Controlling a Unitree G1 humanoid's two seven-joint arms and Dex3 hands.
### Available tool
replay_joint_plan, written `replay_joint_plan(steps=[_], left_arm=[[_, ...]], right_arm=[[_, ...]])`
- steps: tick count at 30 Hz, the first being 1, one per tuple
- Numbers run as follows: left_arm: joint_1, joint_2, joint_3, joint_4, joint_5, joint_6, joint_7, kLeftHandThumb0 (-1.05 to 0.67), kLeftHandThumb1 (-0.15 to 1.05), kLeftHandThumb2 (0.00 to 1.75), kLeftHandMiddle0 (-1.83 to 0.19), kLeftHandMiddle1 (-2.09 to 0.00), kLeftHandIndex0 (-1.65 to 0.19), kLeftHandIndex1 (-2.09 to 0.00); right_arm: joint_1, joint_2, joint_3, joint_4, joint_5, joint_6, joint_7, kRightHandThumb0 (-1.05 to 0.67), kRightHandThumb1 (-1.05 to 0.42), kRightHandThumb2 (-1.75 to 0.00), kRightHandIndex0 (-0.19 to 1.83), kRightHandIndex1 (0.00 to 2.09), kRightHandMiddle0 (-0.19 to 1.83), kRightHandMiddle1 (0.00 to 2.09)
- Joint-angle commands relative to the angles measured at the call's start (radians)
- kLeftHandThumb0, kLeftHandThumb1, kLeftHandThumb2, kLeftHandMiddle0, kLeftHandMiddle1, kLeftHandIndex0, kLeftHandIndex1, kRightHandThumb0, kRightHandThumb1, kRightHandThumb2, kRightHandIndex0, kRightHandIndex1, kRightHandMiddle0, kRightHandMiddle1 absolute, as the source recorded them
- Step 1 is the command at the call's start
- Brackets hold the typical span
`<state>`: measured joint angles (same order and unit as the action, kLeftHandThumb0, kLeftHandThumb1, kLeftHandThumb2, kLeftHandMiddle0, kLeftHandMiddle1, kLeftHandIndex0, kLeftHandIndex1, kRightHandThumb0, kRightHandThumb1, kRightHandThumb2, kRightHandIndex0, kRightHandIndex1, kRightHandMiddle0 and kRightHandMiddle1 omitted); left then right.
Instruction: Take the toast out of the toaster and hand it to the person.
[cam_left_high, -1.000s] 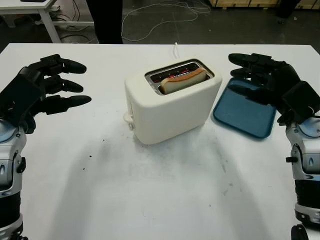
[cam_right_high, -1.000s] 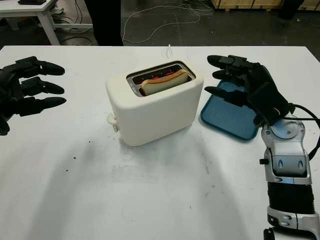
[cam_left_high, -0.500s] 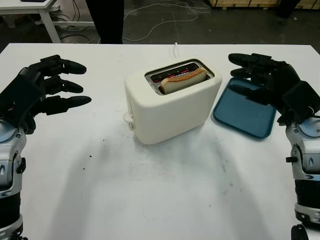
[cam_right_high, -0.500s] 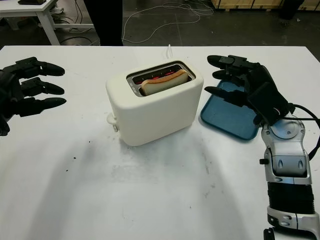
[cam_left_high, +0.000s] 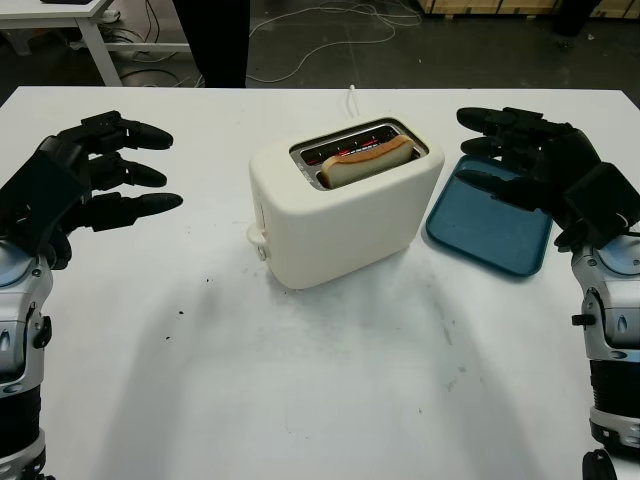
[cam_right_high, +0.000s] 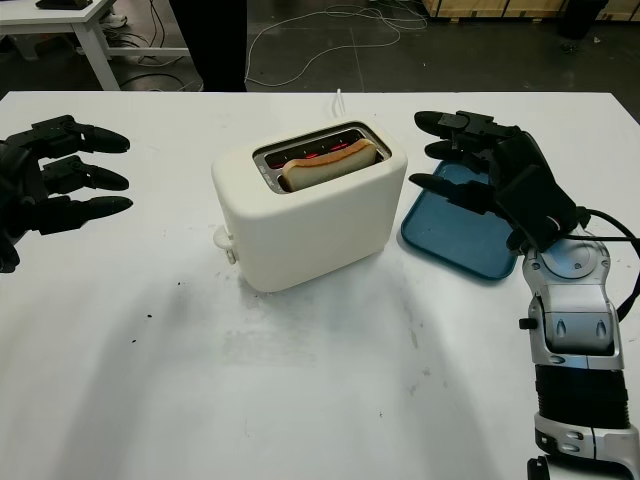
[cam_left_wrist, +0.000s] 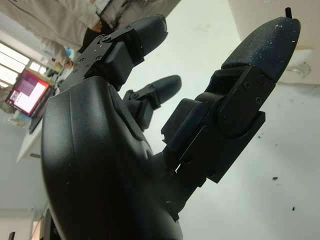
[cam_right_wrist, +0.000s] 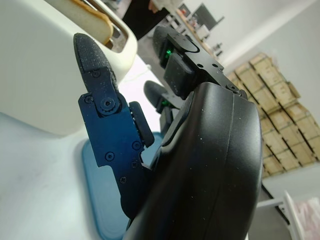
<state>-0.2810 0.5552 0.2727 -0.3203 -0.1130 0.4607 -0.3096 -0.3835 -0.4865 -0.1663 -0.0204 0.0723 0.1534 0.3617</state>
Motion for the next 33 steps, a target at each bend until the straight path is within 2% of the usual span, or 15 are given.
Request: replay_joint_plan(steps=[1,33], left_arm=[[0.01,0.006,0.005,-0.005,0.001,-0.009,-0.001,-0.98,0.61,0.0,-0.51,-0.99,-0.5,-0.83],[0.002,0.005,-0.001,0.005,0.004,-0.016,-0.001,-0.99,0.61,0.0,-0.51,-0.99,-0.49,-0.83]], right_arm=[[0.006,0.009,-0.002,-0.012,0.018,0.009,0.002,-0.52,-0.76,0.0,0.24,0.84,0.65,0.0],[-0.002,0.01,0.001,-0.012,0.01,0.017,-0.004,-0.52,-0.75,0.0,0.26,0.83,0.67,0.01]])
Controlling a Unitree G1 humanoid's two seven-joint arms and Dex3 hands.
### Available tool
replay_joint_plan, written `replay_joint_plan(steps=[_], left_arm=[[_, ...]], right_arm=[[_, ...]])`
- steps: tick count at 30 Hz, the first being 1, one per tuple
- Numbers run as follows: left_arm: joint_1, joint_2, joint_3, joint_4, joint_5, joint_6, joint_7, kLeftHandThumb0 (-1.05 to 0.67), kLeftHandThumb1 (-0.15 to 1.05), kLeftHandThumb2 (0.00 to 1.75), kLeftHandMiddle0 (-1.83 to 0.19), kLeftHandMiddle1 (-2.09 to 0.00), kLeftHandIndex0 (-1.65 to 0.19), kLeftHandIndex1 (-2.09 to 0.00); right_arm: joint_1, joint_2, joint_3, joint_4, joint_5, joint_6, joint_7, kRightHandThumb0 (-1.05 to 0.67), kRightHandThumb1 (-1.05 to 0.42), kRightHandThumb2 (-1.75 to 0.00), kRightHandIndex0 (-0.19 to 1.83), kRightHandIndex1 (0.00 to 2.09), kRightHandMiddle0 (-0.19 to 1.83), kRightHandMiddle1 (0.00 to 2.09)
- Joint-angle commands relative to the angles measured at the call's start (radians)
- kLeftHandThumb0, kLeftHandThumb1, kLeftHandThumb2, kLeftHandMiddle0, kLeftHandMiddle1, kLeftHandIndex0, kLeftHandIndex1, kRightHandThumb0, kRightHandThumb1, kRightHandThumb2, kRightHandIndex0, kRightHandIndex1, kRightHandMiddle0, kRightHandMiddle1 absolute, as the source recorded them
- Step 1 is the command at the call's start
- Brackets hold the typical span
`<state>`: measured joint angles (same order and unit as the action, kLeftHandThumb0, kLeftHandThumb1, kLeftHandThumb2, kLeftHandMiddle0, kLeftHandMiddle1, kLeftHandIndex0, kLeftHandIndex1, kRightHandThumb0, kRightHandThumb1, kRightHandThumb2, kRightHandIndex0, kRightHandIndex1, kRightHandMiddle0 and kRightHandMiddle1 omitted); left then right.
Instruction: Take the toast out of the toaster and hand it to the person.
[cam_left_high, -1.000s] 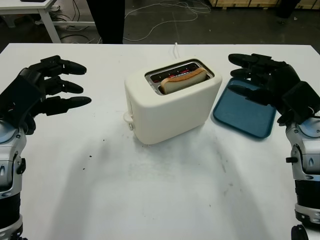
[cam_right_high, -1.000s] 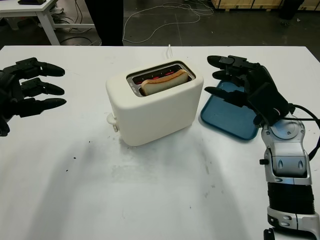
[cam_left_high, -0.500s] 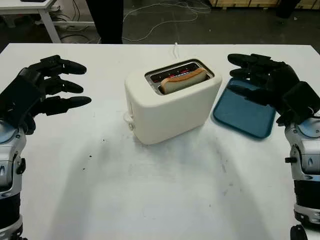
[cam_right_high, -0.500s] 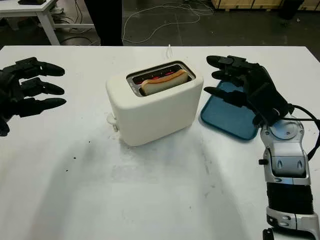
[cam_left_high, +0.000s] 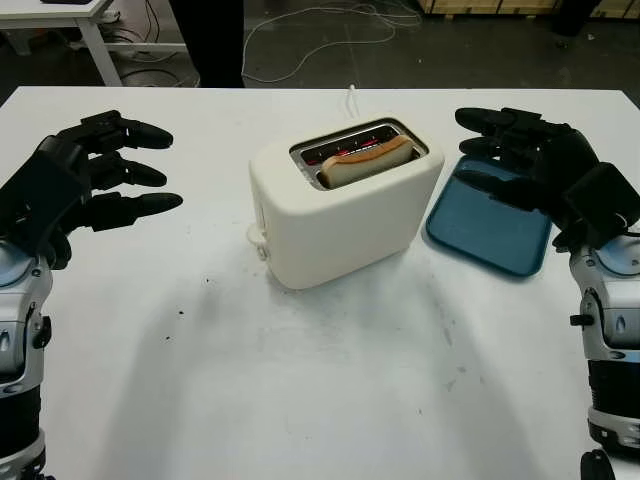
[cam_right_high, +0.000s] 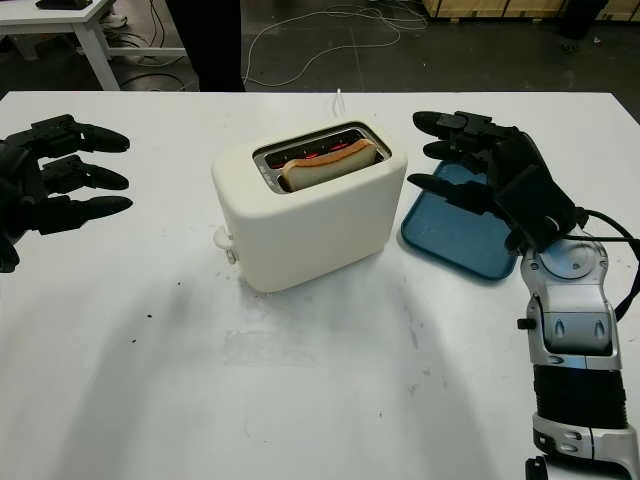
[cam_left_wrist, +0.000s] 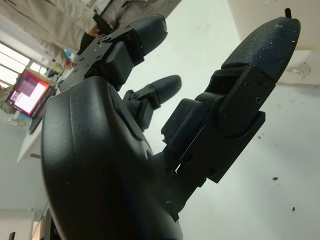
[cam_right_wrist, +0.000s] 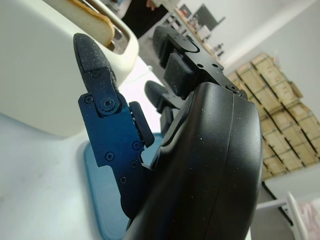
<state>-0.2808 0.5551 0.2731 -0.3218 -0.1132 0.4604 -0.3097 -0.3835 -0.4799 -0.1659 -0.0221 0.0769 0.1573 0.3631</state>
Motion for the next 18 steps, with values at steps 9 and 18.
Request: replay_joint_plan(steps=[9,18], left_arm=[[0.003,0.003,0.001,0.005,0.0,-0.013,-0.001,-0.99,0.61,0.0,-0.5,-0.99,-0.49,-0.82],[-0.001,0.001,0.0,0.007,0.0,-0.01,0.002,-0.97,0.6,0.0,-0.5,-1.0,-0.49,-0.83]], right_arm=[[-0.003,0.005,0.003,-0.012,0.007,0.015,-0.005,-0.51,-0.75,0.0,0.26,0.82,0.66,0.01],[-0.004,0.004,0.004,-0.005,0.005,0.006,-0.002,-0.5,-0.76,0.0,0.25,0.82,0.66,0.0]])
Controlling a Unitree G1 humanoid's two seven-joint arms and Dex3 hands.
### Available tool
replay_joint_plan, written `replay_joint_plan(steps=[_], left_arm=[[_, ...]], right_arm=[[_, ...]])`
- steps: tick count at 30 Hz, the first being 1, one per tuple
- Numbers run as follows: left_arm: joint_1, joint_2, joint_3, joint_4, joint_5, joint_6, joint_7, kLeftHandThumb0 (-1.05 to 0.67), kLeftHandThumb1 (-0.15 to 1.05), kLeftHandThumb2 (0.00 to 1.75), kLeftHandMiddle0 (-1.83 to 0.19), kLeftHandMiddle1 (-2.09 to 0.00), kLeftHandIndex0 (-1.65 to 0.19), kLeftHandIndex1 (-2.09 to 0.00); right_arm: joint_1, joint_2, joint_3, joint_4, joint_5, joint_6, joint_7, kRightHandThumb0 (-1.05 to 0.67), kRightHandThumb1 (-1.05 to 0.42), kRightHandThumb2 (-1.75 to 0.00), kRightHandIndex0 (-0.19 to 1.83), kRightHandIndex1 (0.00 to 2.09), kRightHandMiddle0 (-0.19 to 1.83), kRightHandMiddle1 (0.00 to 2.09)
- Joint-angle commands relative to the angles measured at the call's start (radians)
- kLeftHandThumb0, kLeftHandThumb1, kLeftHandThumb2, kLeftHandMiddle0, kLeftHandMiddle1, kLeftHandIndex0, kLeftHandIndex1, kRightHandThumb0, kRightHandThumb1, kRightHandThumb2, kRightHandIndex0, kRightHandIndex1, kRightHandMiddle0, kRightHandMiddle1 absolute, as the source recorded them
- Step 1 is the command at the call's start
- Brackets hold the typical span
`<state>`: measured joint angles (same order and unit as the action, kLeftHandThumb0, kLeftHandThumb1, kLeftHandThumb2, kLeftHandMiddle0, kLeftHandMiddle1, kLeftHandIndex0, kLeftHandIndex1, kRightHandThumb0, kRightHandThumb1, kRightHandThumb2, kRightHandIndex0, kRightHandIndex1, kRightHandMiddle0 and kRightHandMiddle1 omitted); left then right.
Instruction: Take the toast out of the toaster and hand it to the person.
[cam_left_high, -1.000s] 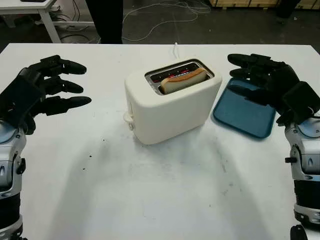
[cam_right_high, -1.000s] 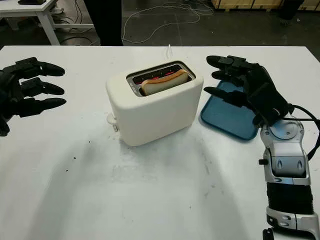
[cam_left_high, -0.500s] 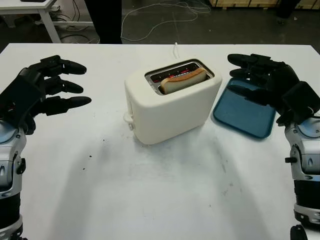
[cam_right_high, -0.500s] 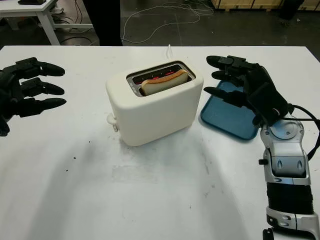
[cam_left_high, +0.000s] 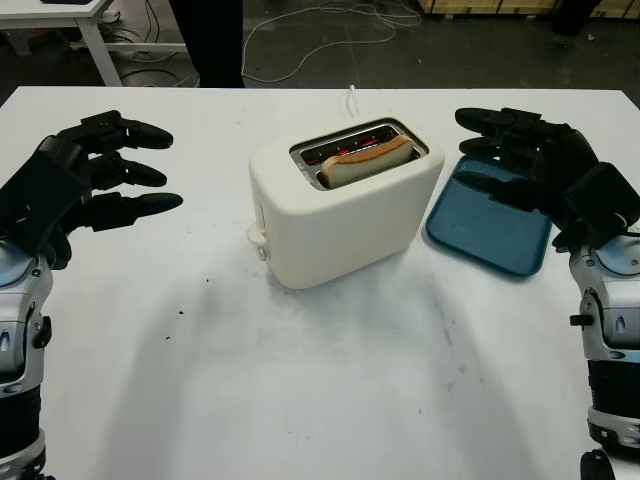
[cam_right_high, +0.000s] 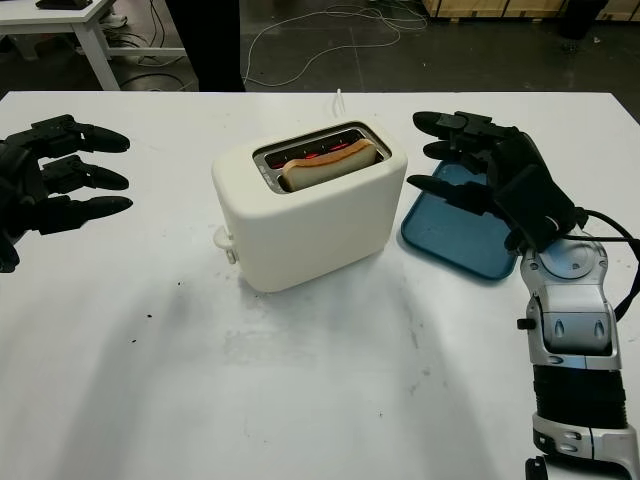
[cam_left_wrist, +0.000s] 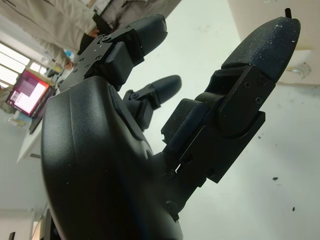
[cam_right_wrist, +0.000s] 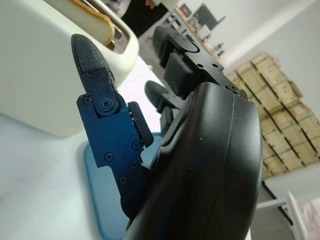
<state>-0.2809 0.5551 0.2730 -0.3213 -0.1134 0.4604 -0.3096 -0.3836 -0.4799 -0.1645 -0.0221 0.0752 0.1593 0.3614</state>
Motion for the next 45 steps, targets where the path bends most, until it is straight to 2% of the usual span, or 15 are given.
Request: replay_joint_plan(steps=[1,35,40,45], left_arm=[[-0.001,0.001,0.0,0.007,0.001,-0.011,0.002,-0.97,0.6,0.0,-0.5,-1.0,-0.49,-0.83],[0.01,0.001,0.005,-0.004,-0.005,-0.006,-0.001,-0.97,0.6,0.0,-0.5,-0.99,-0.48,-0.84],[0.006,0.002,0.003,0.004,-0.002,-0.008,0.0,-0.99,0.6,0.0,-0.51,-0.99,-0.48,-0.84],[0.002,-0.002,0.001,0.006,-0.006,-0.003,0.0,-0.96,0.59,0.0,-0.5,-0.99,-0.48,-0.84]], right_arm=[[-0.004,0.004,0.003,-0.005,0.008,0.005,0.0,-0.5,-0.76,0.0,0.25,0.82,0.66,0.01],[0.002,-0.003,-0.005,-0.014,0.009,-0.002,-0.001,-0.52,-0.76,0.0,0.25,0.84,0.65,0.0],[-0.065,-0.033,0.007,0.004,-0.034,-0.065,0.0,-0.54,-0.76,0.0,0.28,0.83,0.66,0.01],[-0.235,-0.051,0.049,0.055,-0.084,-0.099,-0.003,-0.53,-0.7,0.0,0.31,0.83,0.69,0.02]])
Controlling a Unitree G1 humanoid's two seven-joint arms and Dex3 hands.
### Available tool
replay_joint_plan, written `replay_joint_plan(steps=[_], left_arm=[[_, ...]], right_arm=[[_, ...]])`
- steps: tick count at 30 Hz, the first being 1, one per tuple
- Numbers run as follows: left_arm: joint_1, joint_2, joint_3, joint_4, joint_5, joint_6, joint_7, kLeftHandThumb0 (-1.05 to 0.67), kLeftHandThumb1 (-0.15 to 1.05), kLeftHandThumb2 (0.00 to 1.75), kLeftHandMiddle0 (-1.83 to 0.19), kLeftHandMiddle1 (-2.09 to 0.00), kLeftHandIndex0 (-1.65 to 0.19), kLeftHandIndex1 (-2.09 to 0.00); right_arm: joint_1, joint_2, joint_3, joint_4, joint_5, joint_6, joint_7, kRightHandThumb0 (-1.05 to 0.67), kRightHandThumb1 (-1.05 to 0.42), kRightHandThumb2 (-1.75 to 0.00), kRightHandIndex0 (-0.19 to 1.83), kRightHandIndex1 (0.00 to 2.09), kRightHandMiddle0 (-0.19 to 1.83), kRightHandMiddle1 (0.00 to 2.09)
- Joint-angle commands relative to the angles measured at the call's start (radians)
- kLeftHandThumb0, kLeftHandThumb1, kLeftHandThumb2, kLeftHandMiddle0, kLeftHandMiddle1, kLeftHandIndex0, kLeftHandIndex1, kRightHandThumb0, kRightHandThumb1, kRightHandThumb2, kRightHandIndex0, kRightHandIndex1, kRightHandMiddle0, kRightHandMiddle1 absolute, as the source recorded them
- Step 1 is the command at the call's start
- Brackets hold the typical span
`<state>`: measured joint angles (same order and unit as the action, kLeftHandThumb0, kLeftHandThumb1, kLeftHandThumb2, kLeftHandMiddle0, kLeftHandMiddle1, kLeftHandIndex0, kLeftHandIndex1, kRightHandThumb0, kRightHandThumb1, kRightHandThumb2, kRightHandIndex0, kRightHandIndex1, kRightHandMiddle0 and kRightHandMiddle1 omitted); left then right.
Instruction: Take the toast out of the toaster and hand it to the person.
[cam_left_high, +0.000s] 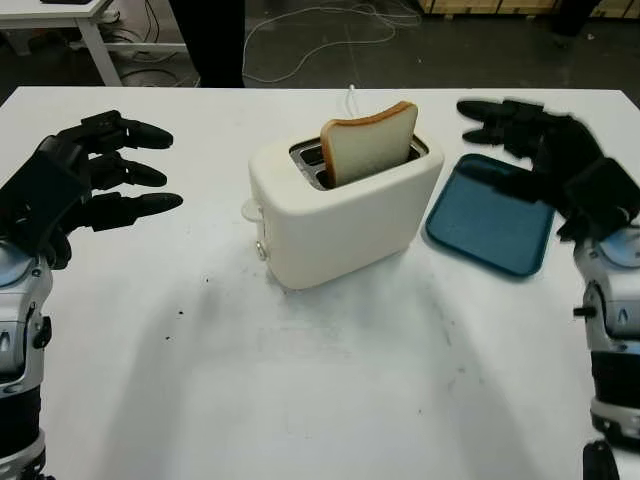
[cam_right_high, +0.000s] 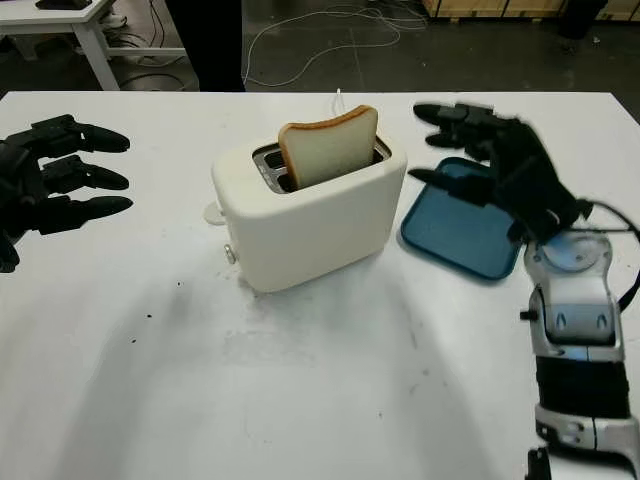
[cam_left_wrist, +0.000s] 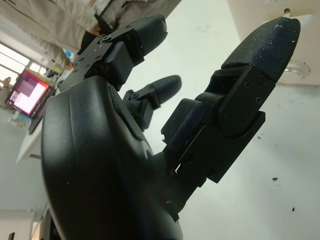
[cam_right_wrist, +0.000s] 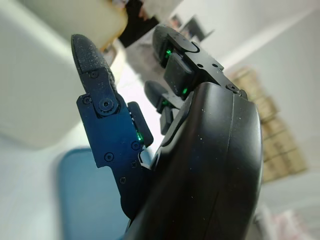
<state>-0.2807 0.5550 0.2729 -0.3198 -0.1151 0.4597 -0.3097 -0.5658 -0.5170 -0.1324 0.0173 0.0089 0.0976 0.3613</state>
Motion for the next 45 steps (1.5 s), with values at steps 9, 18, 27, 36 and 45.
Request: replay_joint_plan(steps=[9,18,27,36,45], left_arm=[[0.008,-0.009,-0.001,-0.007,0.002,0.004,0.013,-0.99,0.6,0.0,-0.51,-1.0,-0.49,-0.84],[0.018,-0.016,0.002,-0.011,0.0,0.001,0.018,-0.98,0.6,0.0,-0.5,-1.01,-0.49,-0.84],[0.018,-0.018,-0.004,-0.015,-0.001,0.007,0.02,-0.97,0.6,0.0,-0.49,-1.01,-0.47,-0.84],[0.014,-0.021,-0.01,-0.005,0.0,0.0,0.02,-0.98,0.6,0.0,-0.5,-1.01,-0.47,-0.85],[0.008,-0.033,-0.016,0.002,0.004,-0.002,0.024,-0.97,0.59,0.0,-0.49,-1.03,-0.47,-0.87]], right_arm=[[-0.347,-0.033,0.126,0.215,-0.099,-0.209,0.065,-0.49,-0.54,0.0,0.26,1.13,0.77,0.11],[-0.473,-0.05,0.259,0.33,-0.252,-0.227,0.131,-0.45,-0.51,-0.01,0.32,0.82,0.71,0.09],[-0.531,-0.078,0.39,0.44,-0.386,-0.334,0.234,-0.72,-0.63,-0.01,0.34,0.71,0.63,0.02],[-0.561,-0.057,0.429,0.578,-0.408,-0.45,0.242,-0.72,-0.62,0.0,0.37,0.63,0.64,0.01],[-0.538,-0.024,0.438,0.623,-0.434,-0.447,0.204,-0.66,-0.64,-0.01,0.37,0.63,0.63,0.01]])
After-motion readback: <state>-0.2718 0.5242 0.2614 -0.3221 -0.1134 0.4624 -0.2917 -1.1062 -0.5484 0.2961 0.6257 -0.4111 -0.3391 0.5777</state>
